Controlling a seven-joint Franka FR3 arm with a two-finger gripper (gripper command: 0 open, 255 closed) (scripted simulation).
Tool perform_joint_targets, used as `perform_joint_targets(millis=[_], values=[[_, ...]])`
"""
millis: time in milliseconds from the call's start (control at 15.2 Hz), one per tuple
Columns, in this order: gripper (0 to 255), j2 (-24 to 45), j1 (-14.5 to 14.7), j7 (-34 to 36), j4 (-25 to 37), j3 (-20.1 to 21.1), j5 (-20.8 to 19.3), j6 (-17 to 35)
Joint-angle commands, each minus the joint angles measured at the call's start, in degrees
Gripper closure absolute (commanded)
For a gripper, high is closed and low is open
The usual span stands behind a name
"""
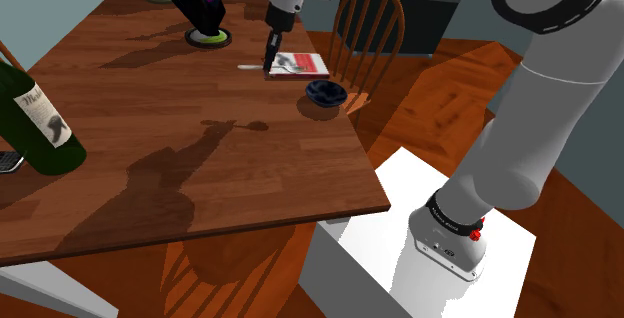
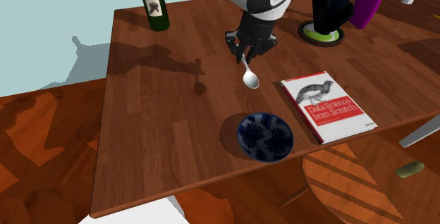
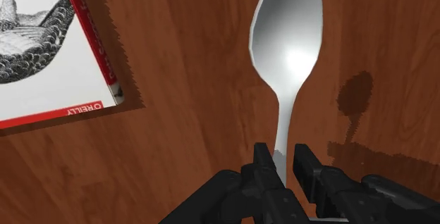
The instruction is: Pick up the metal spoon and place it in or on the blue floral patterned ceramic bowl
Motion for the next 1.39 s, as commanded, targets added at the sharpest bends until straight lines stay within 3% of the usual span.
perform_joint_targets(millis=[0, 792, 1320], values=[[255, -2.9, -0.9, -1.7, -3.5, -0.6, 0.1, 0.2], [255, -19.3, -7.4, -13.8, -20.9, -7.1, -1.6, -1.6], [255, -17.0, -7.2, -15.9, -24.7, -7.2, -0.2, 4.2]])
